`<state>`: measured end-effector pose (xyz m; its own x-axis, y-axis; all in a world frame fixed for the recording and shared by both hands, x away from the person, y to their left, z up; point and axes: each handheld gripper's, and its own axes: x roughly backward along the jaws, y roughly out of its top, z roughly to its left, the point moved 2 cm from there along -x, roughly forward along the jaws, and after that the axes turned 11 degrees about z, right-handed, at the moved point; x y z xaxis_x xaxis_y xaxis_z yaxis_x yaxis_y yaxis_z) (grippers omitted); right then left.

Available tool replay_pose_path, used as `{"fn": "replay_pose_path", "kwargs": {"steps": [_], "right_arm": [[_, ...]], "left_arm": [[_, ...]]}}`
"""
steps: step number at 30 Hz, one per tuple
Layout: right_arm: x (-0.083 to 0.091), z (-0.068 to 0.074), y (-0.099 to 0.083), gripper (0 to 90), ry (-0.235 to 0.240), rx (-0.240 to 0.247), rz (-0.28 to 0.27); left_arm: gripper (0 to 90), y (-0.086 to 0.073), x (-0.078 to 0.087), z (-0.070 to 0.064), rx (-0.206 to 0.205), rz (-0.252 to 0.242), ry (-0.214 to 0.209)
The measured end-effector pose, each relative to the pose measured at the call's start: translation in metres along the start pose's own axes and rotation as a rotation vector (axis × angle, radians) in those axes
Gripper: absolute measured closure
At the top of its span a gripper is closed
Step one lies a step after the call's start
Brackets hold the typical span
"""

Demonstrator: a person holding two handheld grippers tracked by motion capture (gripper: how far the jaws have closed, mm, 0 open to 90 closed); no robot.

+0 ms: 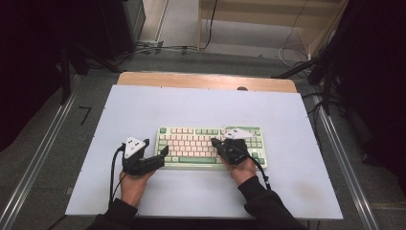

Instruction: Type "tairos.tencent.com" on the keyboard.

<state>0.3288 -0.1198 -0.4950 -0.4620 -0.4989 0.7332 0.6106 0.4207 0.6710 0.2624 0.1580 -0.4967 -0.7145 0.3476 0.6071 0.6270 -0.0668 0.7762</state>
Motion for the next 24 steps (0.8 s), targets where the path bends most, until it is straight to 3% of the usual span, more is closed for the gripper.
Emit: {"fn": "replay_pose_path", "kwargs": {"steps": [24], "right_arm": [[-0.019,0.004,0.008,87.9,-0.037,0.008,0.084]], "left_arm": [[22.5,-0.006,0.011,0.007,0.023,-0.005,0.022]]}}
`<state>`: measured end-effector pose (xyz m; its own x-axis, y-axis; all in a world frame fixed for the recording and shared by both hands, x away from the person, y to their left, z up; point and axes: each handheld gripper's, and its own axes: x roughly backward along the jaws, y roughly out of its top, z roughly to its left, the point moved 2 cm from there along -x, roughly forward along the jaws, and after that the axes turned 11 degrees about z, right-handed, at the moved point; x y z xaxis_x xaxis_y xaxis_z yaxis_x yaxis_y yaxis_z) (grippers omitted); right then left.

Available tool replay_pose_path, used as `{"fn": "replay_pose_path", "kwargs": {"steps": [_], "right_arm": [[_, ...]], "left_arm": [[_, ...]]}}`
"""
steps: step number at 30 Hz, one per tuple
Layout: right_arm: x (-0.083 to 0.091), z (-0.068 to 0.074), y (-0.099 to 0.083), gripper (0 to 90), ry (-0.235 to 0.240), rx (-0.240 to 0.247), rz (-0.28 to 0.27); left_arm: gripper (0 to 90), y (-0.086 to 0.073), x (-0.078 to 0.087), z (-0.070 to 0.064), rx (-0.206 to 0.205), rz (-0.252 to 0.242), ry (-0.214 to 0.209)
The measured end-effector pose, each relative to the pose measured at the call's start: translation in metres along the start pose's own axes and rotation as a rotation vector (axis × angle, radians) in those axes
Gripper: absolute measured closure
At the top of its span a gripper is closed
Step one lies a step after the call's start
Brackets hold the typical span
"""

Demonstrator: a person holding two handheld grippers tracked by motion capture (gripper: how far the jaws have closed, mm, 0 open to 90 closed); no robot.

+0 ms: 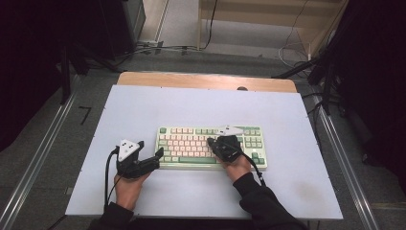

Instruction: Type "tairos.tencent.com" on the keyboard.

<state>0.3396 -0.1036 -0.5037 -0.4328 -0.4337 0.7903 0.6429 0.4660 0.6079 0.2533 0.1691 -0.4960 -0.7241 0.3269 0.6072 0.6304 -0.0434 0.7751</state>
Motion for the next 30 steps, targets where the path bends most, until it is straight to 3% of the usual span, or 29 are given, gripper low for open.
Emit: {"fn": "replay_pose_path", "kwargs": {"steps": [13,15,18,19,20,22,23,25,30], "right_arm": [[0.015,0.001,0.001,87.8,0.019,-0.007,-0.078],[0.017,0.000,0.001,72.6,0.040,-0.018,-0.091],[0.019,-0.002,0.000,66.0,0.045,-0.021,-0.089],[0.019,-0.002,0.000,61.5,0.048,-0.021,-0.093],[0.020,-0.003,0.000,50.8,0.047,-0.028,-0.094],[0.021,-0.005,-0.002,42.1,0.049,-0.037,-0.089],[0.021,-0.005,-0.002,42.1,0.049,-0.037,-0.089],[0.022,-0.008,-0.005,33.1,0.050,-0.042,-0.089],[0.025,-0.012,-0.009,26.6,0.034,-0.054,-0.099]], "left_arm": [[23.2,0.002,-0.001,0.001,0.000,-0.003,-0.006],[23.2,0.003,-0.001,0.000,-0.002,-0.004,-0.005],[23.2,0.004,-0.002,-0.001,-0.002,-0.005,-0.011],[23.4,0.004,-0.002,-0.001,-0.002,-0.005,-0.011],[24.3,0.004,-0.002,-0.001,-0.002,-0.005,-0.011],[26.7,0.005,-0.003,-0.002,-0.001,-0.006,-0.017],[26.7,0.006,-0.003,-0.002,0.001,-0.009,-0.026],[31.0,0.008,-0.005,-0.003,-0.003,-0.011,-0.038],[32.8,0.010,-0.010,-0.006,-0.017,-0.003,-0.055]]}}
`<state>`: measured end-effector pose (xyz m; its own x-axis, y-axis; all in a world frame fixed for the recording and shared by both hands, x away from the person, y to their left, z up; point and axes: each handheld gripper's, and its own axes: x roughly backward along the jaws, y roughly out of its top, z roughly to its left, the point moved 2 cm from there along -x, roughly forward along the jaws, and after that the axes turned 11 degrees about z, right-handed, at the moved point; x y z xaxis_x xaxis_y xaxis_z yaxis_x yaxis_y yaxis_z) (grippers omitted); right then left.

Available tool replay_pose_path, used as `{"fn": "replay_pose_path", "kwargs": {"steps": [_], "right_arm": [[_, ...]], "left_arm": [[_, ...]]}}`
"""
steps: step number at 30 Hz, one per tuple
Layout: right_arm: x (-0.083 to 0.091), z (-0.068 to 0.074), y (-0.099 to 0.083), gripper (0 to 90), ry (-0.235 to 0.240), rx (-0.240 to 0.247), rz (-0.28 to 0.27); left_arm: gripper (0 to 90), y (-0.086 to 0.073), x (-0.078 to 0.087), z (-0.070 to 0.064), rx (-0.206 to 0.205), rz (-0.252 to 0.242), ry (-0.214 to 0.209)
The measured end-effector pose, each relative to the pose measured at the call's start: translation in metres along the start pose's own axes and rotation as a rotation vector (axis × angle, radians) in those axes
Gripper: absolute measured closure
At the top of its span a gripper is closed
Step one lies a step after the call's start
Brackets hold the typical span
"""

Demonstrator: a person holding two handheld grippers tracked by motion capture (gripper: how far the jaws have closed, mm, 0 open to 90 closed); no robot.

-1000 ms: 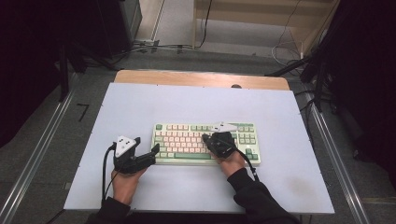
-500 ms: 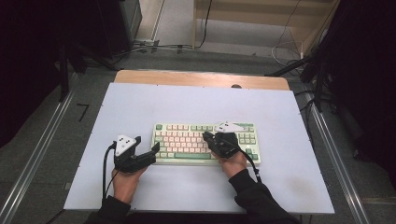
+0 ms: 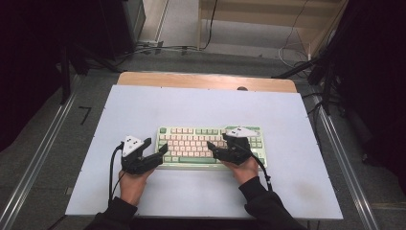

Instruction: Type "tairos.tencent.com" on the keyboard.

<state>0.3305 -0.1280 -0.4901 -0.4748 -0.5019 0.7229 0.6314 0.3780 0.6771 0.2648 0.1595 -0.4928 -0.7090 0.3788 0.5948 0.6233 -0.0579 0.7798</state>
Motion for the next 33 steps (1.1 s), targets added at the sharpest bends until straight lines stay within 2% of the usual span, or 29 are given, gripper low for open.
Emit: {"fn": "replay_pose_path", "kwargs": {"steps": [3,16,24,32,33], "right_arm": [[0.002,-0.001,-0.002,26.6,-0.005,-0.004,-0.006],[0.009,-0.010,-0.010,26.1,-0.026,-0.031,-0.011],[0.015,-0.014,-0.016,26.2,-0.039,-0.050,-0.011],[0.023,-0.022,-0.023,26.3,-0.063,-0.082,-0.018],[0.023,-0.022,-0.023,26.3,-0.063,-0.082,-0.018]], "left_arm": [[34.5,0.001,-0.003,-0.003,-0.010,0.008,-0.008],[49.4,0.006,-0.014,-0.008,-0.025,0.037,-0.090],[64.7,0.009,-0.020,-0.012,-0.051,0.038,-0.110],[83.4,0.018,-0.033,-0.020,-0.073,0.043,-0.119],[83.4,0.019,-0.034,-0.021,-0.079,0.046,-0.120]]}}
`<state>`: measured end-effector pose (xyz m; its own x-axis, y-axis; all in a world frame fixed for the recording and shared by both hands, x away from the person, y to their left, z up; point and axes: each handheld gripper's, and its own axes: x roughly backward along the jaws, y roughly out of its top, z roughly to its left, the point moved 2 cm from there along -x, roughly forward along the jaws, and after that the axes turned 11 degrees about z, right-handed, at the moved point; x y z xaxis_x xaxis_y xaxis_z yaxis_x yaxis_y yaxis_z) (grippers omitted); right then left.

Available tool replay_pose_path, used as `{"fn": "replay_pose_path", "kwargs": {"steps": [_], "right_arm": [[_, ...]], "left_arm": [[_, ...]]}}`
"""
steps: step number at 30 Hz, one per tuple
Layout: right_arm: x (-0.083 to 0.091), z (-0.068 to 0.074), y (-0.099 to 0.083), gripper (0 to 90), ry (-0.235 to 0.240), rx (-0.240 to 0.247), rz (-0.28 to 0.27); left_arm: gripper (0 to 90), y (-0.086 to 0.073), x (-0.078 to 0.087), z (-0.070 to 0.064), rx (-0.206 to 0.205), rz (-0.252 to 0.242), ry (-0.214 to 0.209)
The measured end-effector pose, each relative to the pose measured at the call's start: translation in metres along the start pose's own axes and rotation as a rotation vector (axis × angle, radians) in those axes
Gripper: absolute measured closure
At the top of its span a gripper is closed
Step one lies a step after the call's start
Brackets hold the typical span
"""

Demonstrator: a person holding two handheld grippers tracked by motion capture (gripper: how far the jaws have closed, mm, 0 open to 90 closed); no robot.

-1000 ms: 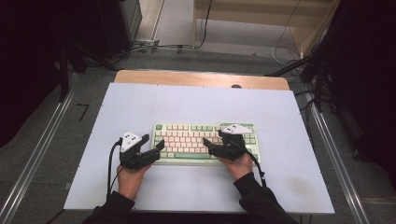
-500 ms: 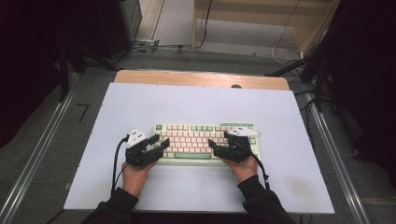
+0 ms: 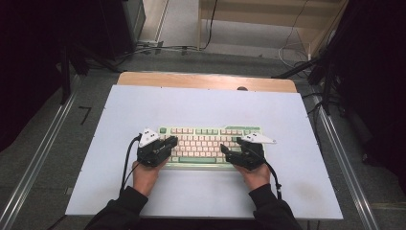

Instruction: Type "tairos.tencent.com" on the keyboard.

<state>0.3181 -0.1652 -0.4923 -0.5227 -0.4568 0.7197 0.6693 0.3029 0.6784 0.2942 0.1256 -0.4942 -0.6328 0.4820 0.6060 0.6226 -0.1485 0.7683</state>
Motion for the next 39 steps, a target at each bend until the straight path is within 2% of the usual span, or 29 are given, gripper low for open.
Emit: {"fn": "replay_pose_path", "kwargs": {"steps": [2,6,16,18,39], "right_arm": [[0.002,-0.002,-0.002,26.4,-0.008,-0.006,0.000],[0.005,-0.004,-0.006,26.4,-0.015,-0.016,-0.001],[0.011,-0.008,-0.010,26.6,-0.023,-0.034,-0.008],[0.011,-0.008,-0.010,26.6,-0.025,-0.036,-0.007],[0.010,-0.006,-0.009,26.8,-0.021,-0.027,-0.009]], "left_arm": [[89.8,0.002,-0.004,-0.002,-0.005,0.008,-0.011],[90.0,0.007,-0.014,-0.008,-0.017,0.033,-0.028],[90.0,0.013,-0.031,-0.016,-0.041,0.086,-0.020],[90.0,0.013,-0.035,-0.019,-0.055,0.104,-0.005],[90.0,0.013,-0.040,-0.019,-0.057,0.149,0.018]]}}
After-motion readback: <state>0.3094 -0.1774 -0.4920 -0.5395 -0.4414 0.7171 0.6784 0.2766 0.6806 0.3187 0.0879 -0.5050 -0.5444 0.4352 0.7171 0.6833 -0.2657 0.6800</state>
